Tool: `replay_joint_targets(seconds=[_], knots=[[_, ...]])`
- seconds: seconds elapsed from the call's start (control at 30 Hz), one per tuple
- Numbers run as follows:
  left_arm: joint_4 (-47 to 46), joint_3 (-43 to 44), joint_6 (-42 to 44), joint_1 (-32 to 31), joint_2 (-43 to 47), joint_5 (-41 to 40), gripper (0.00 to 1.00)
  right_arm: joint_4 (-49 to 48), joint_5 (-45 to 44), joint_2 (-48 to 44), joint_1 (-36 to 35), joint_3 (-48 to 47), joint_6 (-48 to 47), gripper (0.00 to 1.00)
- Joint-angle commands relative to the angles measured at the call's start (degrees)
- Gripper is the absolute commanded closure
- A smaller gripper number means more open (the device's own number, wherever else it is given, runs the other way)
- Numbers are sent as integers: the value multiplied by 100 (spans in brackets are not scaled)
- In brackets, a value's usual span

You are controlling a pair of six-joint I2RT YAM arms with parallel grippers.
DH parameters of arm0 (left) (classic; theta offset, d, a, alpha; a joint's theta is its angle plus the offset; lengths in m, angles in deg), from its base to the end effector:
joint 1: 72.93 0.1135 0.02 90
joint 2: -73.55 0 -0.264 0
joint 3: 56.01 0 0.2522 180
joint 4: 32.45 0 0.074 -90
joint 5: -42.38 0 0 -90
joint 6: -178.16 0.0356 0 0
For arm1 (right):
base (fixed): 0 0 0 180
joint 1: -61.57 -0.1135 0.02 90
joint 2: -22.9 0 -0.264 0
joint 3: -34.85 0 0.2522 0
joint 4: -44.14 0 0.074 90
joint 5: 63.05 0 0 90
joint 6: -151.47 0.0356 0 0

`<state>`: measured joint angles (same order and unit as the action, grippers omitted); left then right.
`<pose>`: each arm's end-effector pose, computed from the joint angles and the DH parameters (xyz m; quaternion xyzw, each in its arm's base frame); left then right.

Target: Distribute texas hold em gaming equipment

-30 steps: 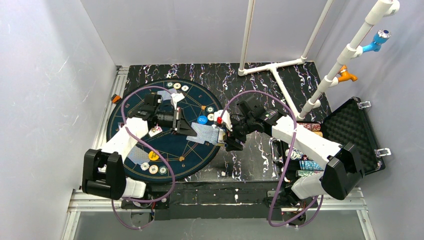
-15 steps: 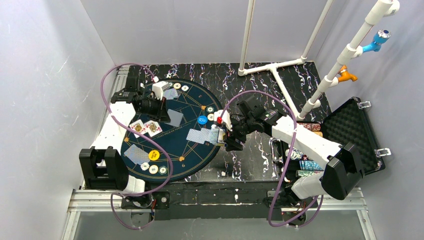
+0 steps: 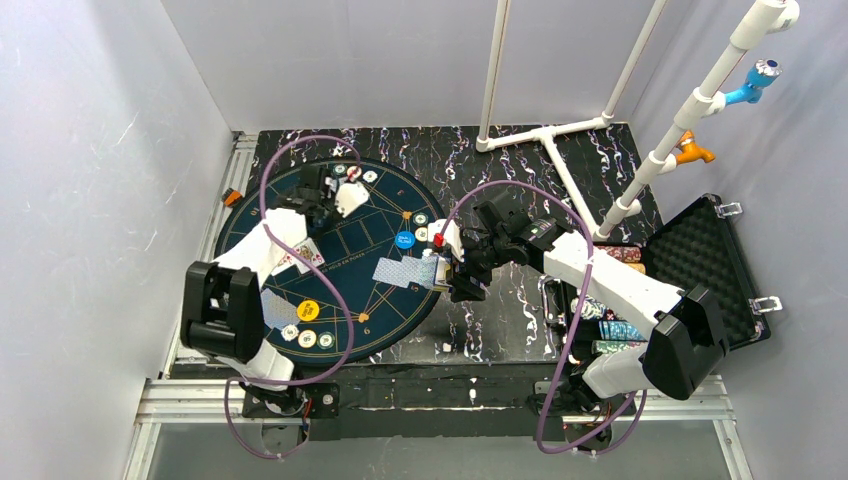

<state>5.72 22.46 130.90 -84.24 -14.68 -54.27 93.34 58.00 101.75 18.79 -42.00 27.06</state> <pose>0.3280 -0.0614 0.2534 0.4048 0.8395 0.1492 0.3303 0.1978 0.2080 0.2823 -0.6364 0.6548 0.2751 0.3008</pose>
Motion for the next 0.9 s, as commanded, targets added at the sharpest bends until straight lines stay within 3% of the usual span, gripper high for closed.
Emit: replay_joint_targets(seconds=[0.0, 0.23, 0.4, 0.6, 0.7, 0.8, 0.87], knots=[[-1323, -506, 782, -228, -300, -1090, 99, -237, 120, -159, -19, -151, 52, 99], [-1677, -950, 929, -384, -630, -854, 98, -222, 69, -194, -19, -130, 56, 99], [-823, -970, 525, -472, -564, -5, 88, -238, 85, -161, -19, -131, 50, 99], [-459, -1089, 516, -524, -581, 137, 84, -236, 86, -142, -19, -129, 32, 99], [-267, -1110, 577, -530, -643, 223, 73, -253, 107, -125, -19, -125, 38, 99], [-109, -1117, 574, -524, -558, 402, 50, -242, 95, -124, -19, -133, 33, 99], [101, -1048, 483, -528, -428, 556, 41, -231, 81, -133, -19, -133, 28, 99]])
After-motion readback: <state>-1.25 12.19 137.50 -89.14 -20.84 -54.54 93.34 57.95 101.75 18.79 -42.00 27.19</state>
